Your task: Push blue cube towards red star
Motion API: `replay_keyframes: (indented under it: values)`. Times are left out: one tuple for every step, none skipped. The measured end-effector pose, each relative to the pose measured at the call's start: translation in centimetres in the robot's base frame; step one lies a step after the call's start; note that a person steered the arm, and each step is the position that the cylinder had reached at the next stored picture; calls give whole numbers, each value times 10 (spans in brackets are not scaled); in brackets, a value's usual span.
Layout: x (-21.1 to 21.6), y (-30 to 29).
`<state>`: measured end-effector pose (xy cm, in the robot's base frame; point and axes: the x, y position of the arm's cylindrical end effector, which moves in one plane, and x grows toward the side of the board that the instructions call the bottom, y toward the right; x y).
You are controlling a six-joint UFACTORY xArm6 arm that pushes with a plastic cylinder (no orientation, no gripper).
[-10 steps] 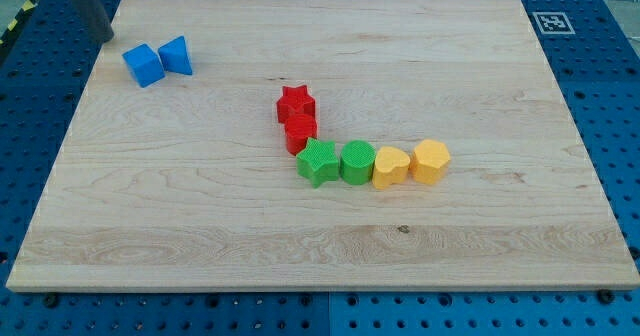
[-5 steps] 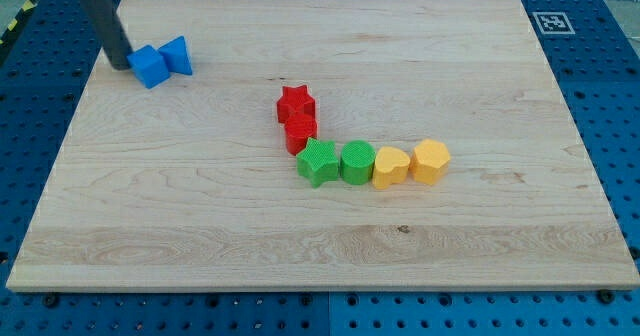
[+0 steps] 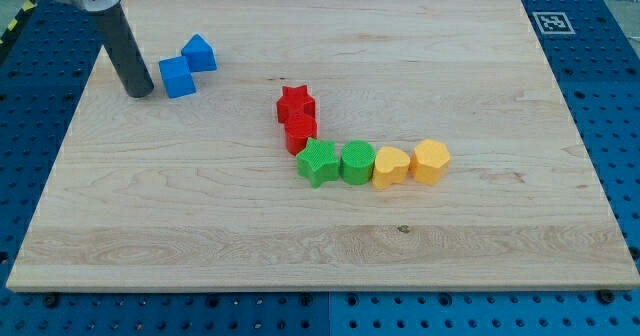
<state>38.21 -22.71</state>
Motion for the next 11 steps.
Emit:
replay_keyframes:
  values:
    - [0, 24]
    - [0, 69]
    - [0, 89]
    - [0, 47]
    - [-4, 30]
    - [-12, 30]
    - [-17, 32]
    - [-38, 38]
    - [-43, 44]
    - [-40, 57]
    - [-32, 100]
